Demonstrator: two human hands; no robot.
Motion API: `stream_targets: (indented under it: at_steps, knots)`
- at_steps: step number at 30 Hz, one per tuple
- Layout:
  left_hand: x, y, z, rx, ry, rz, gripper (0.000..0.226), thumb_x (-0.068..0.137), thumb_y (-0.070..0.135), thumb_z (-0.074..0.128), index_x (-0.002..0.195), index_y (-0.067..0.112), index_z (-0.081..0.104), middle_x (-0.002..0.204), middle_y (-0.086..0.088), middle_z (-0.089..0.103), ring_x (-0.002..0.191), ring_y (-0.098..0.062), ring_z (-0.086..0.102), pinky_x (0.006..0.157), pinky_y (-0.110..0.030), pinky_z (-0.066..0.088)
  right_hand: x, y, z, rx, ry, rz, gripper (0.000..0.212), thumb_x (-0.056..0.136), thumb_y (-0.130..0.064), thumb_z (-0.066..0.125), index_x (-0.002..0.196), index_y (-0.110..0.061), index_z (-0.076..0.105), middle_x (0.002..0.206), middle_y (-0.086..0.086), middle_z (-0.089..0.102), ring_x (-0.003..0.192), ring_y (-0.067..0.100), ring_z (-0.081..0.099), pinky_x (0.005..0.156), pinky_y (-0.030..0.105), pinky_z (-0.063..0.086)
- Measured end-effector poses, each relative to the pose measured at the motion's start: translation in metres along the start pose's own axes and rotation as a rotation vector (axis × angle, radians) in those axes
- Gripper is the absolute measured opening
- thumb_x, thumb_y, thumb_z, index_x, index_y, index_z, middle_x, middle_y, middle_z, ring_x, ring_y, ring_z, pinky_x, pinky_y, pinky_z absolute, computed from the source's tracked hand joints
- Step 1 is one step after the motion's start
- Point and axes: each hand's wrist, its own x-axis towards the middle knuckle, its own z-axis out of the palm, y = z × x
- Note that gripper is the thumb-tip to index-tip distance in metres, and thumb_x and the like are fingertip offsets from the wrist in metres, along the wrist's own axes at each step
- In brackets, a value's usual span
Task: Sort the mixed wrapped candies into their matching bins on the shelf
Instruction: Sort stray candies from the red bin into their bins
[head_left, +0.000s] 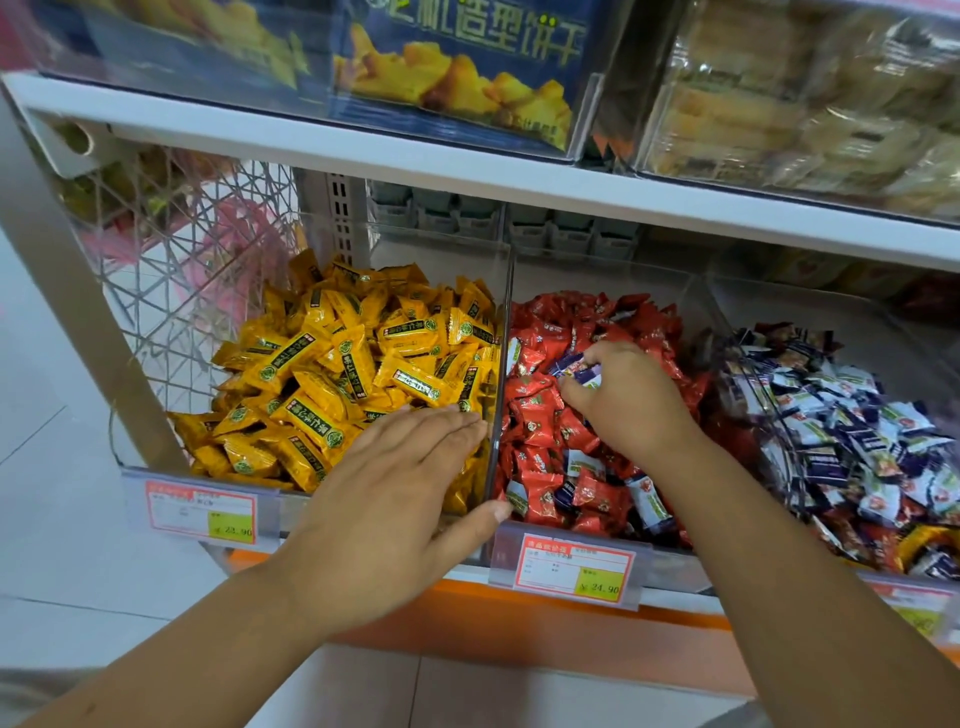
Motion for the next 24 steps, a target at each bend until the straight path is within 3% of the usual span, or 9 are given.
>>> stream_targets:
  at_steps: [3,7,9,11,15,18,21,24]
  knots:
    - [0.001,0.000,0.000,-0.012,0.011,0.005,0.065,0.094,0.062,0.030,0.134,0.017,0.055,0.135,0.004,0.057,0.128,-0.009,0.038,0.113,-0.026,0.015,-0.002,-0.012,-0.008,0.143,0.068,-0.024,0.020,0.087,-0.024,0.065,0.104,-0.014,0.061,0.105,-0.001,0.044,0.079,0.014,0.052,0.064,0.023,0.037]
    - [0.002,0.001,-0.001,-0.012,0.017,0.006,0.065,0.094,0.062,0.030,0.133,0.016,0.056,0.133,0.004,0.058,0.127,-0.009,0.039,0.112,-0.025,0.015,0.000,-0.033,-0.008,0.330,0.007,-0.093,0.021,0.089,-0.023,0.062,0.110,-0.023,0.059,0.097,-0.009,0.062,0.078,0.013,0.060,0.071,0.033,0.051]
    - [0.002,0.001,-0.001,-0.014,0.013,0.006,0.066,0.094,0.062,0.030,0.133,0.016,0.056,0.133,0.003,0.058,0.126,-0.009,0.039,0.112,-0.026,0.016,0.003,-0.037,0.002,0.291,-0.085,-0.083,0.039,0.090,-0.025,0.061,0.129,-0.025,0.054,0.112,-0.007,0.061,0.092,0.016,0.061,0.083,0.034,0.051]
    - [0.002,0.001,-0.001,-0.013,0.010,0.006,0.066,0.094,0.063,0.029,0.132,0.016,0.056,0.133,0.003,0.058,0.126,-0.010,0.041,0.112,-0.026,0.018,0.008,-0.036,0.015,0.229,-0.141,-0.074,0.046,0.090,-0.027,0.062,0.134,-0.024,0.052,0.125,0.001,0.059,0.109,0.022,0.058,0.092,0.037,0.048]
    - [0.002,0.000,0.000,-0.011,0.005,0.000,0.067,0.095,0.064,0.028,0.132,0.015,0.056,0.132,0.003,0.058,0.126,-0.011,0.043,0.111,-0.027,0.020,0.008,-0.029,0.018,0.255,-0.075,-0.080,0.019,0.088,-0.029,0.066,0.106,-0.025,0.064,0.106,0.002,0.061,0.092,0.019,0.059,0.076,0.031,0.047]
    - [0.003,0.000,-0.001,-0.003,0.001,0.001,0.068,0.094,0.064,0.028,0.132,0.016,0.057,0.133,0.004,0.058,0.126,-0.010,0.041,0.108,-0.027,0.021,-0.003,-0.024,0.007,0.317,-0.020,-0.094,0.013,0.087,-0.032,0.068,0.097,-0.026,0.062,0.102,0.000,0.057,0.085,0.012,0.054,0.066,0.016,0.040]
    - [0.003,0.000,0.000,-0.011,0.000,-0.002,0.068,0.092,0.065,0.030,0.131,0.017,0.058,0.133,0.004,0.058,0.125,-0.010,0.041,0.107,-0.027,0.020,-0.017,-0.016,-0.013,0.360,0.001,-0.105,0.011,0.086,-0.032,0.069,0.088,-0.030,0.058,0.099,-0.003,0.059,0.083,0.005,0.055,0.065,0.010,0.039]
    - [0.004,0.002,0.000,0.002,0.014,0.003,0.068,0.093,0.064,0.029,0.128,0.015,0.060,0.130,0.001,0.061,0.123,-0.011,0.039,0.105,-0.028,0.021,-0.033,-0.001,-0.046,0.310,0.214,-0.091,0.012,0.086,-0.030,0.070,0.087,-0.031,0.057,0.093,-0.008,0.058,0.081,-0.003,0.054,0.067,0.008,0.036]
